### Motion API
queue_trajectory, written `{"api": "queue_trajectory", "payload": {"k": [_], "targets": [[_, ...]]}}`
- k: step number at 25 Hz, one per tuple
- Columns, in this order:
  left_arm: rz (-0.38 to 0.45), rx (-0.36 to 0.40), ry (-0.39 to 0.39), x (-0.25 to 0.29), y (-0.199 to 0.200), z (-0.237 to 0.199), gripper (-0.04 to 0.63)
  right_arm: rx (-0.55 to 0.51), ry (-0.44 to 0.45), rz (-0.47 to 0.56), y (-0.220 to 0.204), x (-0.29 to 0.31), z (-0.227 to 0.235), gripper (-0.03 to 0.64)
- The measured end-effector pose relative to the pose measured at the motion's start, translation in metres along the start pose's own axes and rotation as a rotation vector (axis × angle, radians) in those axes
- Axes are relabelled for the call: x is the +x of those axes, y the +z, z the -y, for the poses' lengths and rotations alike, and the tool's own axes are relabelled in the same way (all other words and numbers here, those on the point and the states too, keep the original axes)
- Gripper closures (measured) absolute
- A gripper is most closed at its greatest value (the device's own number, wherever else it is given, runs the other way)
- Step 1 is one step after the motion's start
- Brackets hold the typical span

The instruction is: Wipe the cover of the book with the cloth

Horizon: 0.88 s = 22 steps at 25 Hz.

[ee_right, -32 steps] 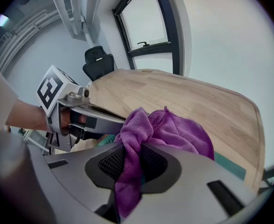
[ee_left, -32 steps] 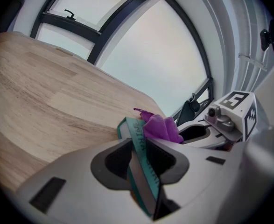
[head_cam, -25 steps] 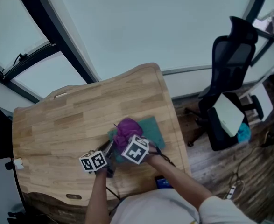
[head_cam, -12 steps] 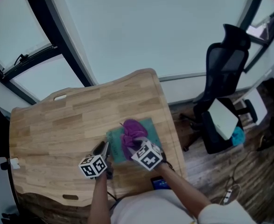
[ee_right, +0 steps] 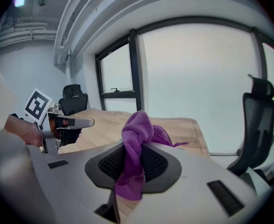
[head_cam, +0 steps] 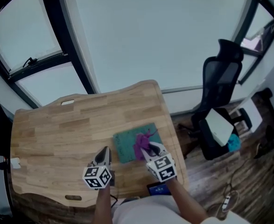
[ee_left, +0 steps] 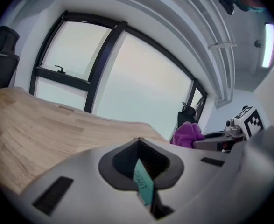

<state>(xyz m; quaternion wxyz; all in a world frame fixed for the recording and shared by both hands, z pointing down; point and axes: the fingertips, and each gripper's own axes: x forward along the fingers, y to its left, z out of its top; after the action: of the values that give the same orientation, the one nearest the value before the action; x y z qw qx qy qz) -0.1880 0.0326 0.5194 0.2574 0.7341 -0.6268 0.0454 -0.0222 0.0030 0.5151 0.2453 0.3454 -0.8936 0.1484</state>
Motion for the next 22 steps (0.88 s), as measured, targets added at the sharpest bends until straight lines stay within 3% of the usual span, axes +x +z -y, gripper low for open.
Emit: {"api": "queue_trajectory", "payload": {"k": [5, 11, 22], "targets": [[0.074, 0.09, -0.025, -0.027, 0.025, 0.023, 0.594, -0.044, -0.075, 0.056, 0.003, -0.031, -0.009, 0.54], [0.151, 0.12, -0.045, -0.056, 0.029, 0.041, 0.594, -0.035, -0.149, 0.125, -0.003, -0.069, -0.018, 0.54], [0.185, 0.191, -0.041, -0.087, 0.029, 0.051, 0.594, -0.045, -0.209, 0.212, -0.001, -0.102, -0.028, 0.54]]}}
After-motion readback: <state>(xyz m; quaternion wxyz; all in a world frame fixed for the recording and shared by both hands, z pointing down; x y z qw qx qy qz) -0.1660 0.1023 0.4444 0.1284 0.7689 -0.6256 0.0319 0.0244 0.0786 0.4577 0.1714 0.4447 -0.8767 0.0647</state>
